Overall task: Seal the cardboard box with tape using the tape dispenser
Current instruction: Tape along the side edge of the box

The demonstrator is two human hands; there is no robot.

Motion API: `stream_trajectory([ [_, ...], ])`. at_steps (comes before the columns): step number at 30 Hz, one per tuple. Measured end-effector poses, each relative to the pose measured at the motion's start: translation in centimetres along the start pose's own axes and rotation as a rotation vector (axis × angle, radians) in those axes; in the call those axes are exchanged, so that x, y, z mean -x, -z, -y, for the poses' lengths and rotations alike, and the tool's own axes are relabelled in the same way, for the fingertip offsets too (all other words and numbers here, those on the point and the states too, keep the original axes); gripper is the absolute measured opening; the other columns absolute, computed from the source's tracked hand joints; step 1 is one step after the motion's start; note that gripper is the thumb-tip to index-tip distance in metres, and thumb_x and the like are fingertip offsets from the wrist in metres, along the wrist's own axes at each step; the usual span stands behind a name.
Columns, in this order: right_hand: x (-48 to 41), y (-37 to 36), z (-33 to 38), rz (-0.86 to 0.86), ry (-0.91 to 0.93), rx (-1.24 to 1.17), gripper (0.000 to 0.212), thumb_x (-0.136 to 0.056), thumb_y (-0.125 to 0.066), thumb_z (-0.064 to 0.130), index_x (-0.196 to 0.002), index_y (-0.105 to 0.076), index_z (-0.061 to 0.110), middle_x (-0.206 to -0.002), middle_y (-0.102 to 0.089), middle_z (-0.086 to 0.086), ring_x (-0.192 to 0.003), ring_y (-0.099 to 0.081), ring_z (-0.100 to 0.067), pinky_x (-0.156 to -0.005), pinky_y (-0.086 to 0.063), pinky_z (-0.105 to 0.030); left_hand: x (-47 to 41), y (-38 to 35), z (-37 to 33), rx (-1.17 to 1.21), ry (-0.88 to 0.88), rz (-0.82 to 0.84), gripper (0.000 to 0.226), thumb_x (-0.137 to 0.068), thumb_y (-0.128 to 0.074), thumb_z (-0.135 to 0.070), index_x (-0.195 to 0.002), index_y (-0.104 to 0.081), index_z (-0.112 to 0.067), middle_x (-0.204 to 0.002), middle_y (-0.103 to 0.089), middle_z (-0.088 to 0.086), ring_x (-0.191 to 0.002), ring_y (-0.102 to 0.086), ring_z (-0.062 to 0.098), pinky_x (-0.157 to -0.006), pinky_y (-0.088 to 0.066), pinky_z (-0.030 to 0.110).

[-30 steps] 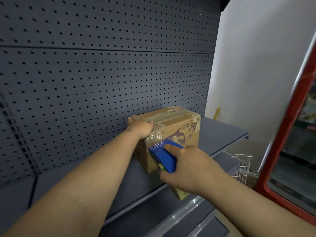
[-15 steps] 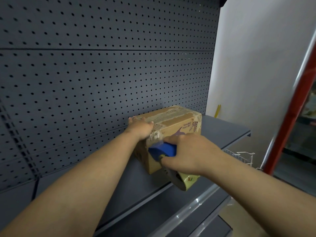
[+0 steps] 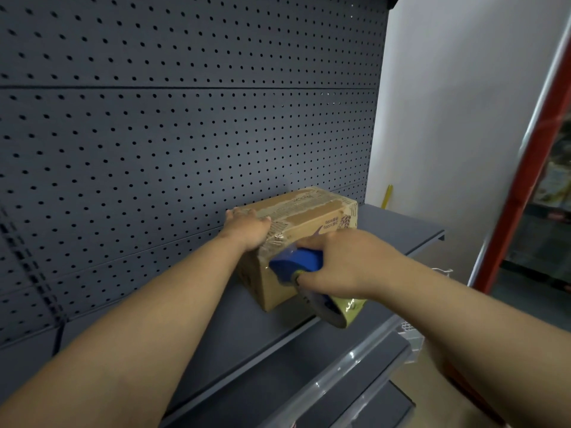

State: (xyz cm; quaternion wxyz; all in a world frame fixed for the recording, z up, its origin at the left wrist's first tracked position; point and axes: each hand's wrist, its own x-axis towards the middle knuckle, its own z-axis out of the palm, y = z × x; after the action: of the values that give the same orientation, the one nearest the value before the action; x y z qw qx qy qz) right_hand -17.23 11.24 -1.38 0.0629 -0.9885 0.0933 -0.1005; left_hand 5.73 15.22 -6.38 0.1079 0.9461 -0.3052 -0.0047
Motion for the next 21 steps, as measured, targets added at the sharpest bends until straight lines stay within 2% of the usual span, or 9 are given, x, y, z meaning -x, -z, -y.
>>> stream_trajectory([
  [7, 0.6, 1.0, -0.1, 0.046, -0.012, -0.062, 0.039, -0.075, -0.053, 0.051, -0.108, -0.06, 0.033, -0.102, -0.066, 0.0, -0.094, -0.057, -0.025, -0.081, -0.05, -0.037, -0.1, -0.1, 0.2, 0.013, 0.002, -0.005, 0.065, -0.096, -0.02, -0.045, -0.146, -0.028, -0.004, -0.155, -0.025, 0.018, -0.146, -0.012, 0.033, -0.119, -0.01, 0.043],
  [11, 0.5, 0.3, 0.5, -0.026, 0.012, 0.036, 0.042, -0.074, -0.051, 0.05, -0.112, -0.057, 0.033, -0.093, -0.064, -0.002, -0.091, -0.058, -0.027, -0.072, -0.048, -0.033, 0.1, 0.1, 0.2, 0.032, 0.028, 0.019, 0.066, -0.096, -0.02, -0.046, -0.149, -0.021, -0.007, -0.158, -0.016, 0.018, -0.147, -0.005, 0.032, -0.12, -0.008, 0.043],
  [15, 0.7, 0.5, 0.3, -0.005, -0.015, 0.017, 0.044, -0.074, -0.052, 0.049, -0.115, -0.056, 0.035, -0.101, -0.065, -0.002, -0.096, -0.057, -0.027, -0.075, -0.048, -0.033, 0.5, 0.2, 0.0, 0.058, 0.023, 0.011, 0.065, -0.096, -0.022, -0.045, -0.149, -0.021, -0.007, -0.158, -0.015, 0.019, -0.147, -0.005, 0.033, -0.12, -0.009, 0.045],
  [17, 0.7, 0.4, 0.4, -0.009, -0.001, 0.026, 0.042, -0.073, -0.052, 0.05, -0.112, -0.057, 0.034, -0.096, -0.064, -0.002, -0.093, -0.056, -0.028, -0.07, -0.044, -0.031, 0.4, 0.3, 0.0, 0.035, 0.015, 0.012, 0.065, -0.096, -0.021, -0.044, -0.147, -0.024, -0.004, -0.157, -0.019, 0.02, -0.146, -0.009, 0.033, -0.12, -0.01, 0.043],
  [19, 0.9, -0.1, 0.3, 0.034, -0.009, 0.046, 0.033, -0.073, -0.053, 0.048, -0.1, -0.06, 0.03, -0.082, -0.058, 0.0, -0.086, -0.055, -0.026, -0.064, -0.04, -0.029, 0.5, 0.5, 0.2, 0.047, 0.021, 0.013, 0.064, -0.097, -0.021, -0.043, -0.147, -0.024, -0.003, -0.157, -0.019, 0.02, -0.146, -0.009, 0.034, -0.12, -0.01, 0.043],
  [21, 1.9, -1.2, -0.5, 0.036, -0.061, 0.124, 0.033, -0.073, -0.052, 0.047, -0.098, -0.061, 0.026, -0.076, -0.052, 0.001, -0.083, -0.056, -0.025, -0.064, -0.044, -0.028, 0.8, 0.6, 0.2, 0.071, 0.018, 0.021, 0.064, -0.097, -0.02, -0.042, -0.148, -0.021, -0.003, -0.157, -0.016, 0.02, -0.147, -0.007, 0.033, -0.12, -0.006, 0.043],
])
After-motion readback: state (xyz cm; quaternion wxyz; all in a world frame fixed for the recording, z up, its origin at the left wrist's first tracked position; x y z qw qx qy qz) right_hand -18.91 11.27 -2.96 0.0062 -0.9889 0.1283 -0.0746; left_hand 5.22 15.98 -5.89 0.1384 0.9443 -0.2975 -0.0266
